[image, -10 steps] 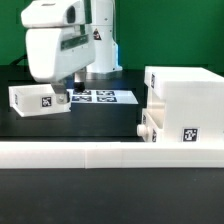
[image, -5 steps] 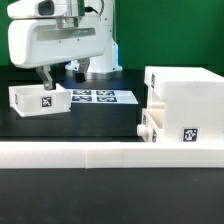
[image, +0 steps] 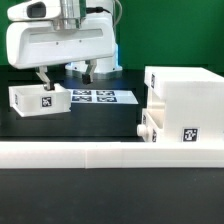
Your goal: Assemble drawer
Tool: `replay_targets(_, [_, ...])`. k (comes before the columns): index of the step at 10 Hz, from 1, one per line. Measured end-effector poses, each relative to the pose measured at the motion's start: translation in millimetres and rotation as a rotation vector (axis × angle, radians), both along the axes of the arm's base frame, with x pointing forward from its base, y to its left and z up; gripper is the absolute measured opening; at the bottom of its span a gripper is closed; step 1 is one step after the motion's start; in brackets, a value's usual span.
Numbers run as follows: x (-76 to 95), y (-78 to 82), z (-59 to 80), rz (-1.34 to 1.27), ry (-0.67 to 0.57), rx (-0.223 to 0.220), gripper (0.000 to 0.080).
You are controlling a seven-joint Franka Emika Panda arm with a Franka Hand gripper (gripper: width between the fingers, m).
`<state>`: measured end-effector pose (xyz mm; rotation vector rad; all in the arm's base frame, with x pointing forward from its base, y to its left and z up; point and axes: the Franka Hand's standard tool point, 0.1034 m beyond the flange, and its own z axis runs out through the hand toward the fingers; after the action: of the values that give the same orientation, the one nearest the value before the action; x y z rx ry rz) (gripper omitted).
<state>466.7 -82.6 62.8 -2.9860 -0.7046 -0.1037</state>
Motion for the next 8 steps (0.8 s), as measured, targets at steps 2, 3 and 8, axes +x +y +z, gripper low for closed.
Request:
replay_targets(2, [-25.6, -7.6, -1.8, -0.019, -0.002, -0.016, 0.0648])
replay_targets(3, [-39.9, -11.6, -4.7, -0.016, -0.001, -0.022, 0.0648])
replay_targets(8, [-86.3, -20.4, -21.5, -0.018, 0.002, -0.035, 0.0648])
